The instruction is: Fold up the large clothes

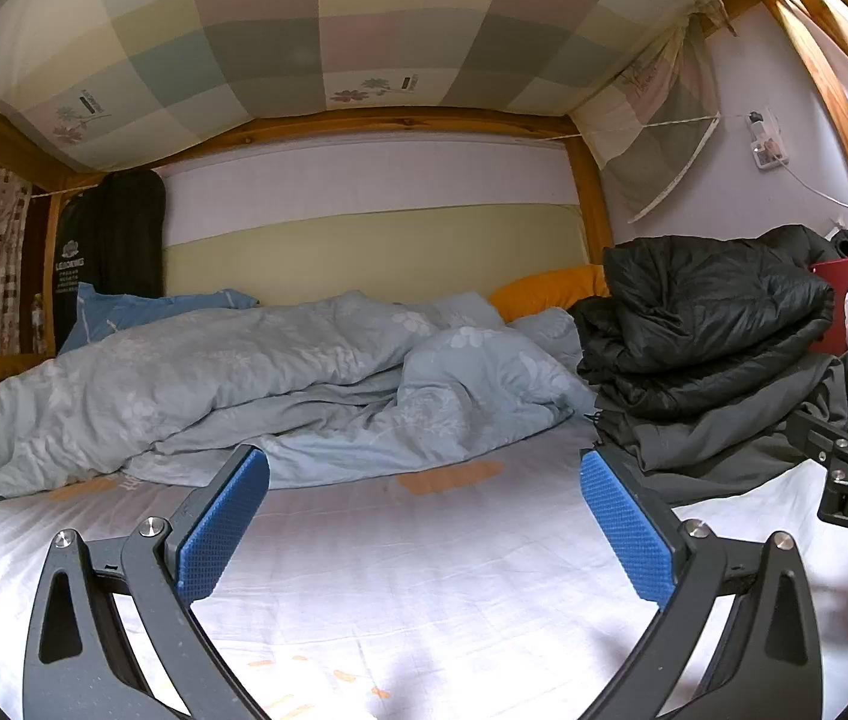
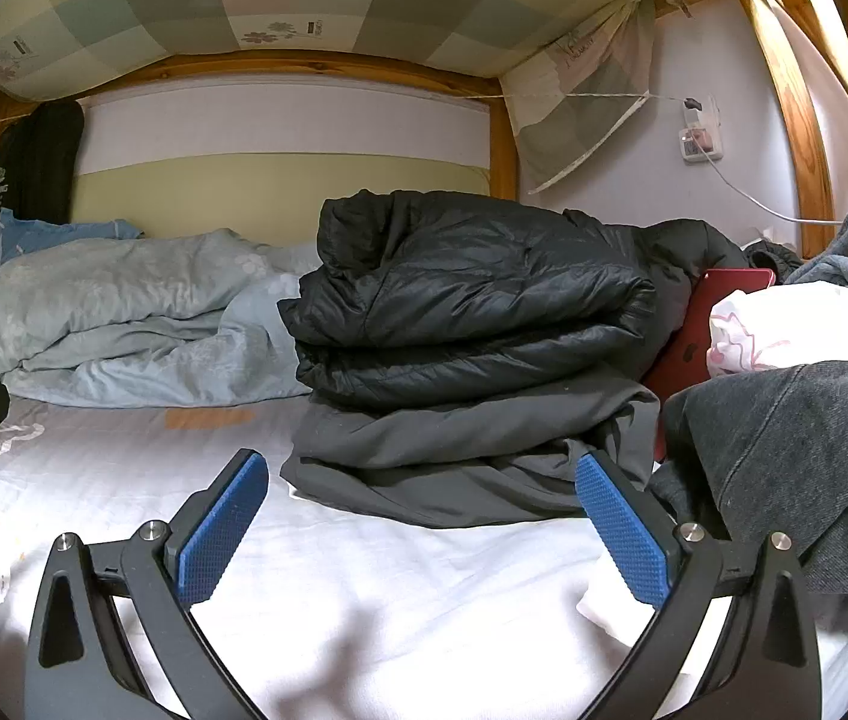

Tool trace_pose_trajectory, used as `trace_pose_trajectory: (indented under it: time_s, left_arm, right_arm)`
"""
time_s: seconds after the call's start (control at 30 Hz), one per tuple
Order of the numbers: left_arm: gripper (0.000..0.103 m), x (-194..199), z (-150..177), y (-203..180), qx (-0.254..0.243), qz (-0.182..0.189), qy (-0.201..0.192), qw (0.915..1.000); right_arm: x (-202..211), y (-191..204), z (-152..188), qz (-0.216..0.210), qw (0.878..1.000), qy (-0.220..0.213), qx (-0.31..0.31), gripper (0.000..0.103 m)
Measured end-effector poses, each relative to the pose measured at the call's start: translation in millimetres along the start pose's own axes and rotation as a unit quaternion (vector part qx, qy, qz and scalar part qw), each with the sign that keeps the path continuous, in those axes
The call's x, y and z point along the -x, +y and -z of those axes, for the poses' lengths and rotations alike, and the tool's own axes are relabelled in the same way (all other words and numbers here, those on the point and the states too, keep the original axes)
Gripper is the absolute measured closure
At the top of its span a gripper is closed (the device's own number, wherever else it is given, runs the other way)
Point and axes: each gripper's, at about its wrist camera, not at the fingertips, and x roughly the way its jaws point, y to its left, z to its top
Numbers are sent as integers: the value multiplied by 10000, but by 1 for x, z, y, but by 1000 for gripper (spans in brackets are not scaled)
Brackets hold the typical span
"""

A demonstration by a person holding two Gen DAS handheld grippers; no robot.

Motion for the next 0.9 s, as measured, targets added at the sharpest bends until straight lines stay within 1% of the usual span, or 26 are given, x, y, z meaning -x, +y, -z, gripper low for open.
trace_pose_trajectory:
  time_s: [0.3,0.5,0.77,0.9]
  left_arm:
    - [0,1,-1,-1,-37,-20,-17,10000]
    - [0,-2,-2,0,29,-48,22,10000]
    - [0,-3,-2,0,-5,-58,11,10000]
    - [0,-6,0,-1,-25,-63,68,10000]
  right_arm:
    - [-2,-2,1,-11,10000,5,-4,0]
    - [-1,-1,1,17,10000,31,-13,0]
    - [-9,-5,0,21,9999,134,-54,0]
    - [-10,-5,0,21,9999,139,-48,0]
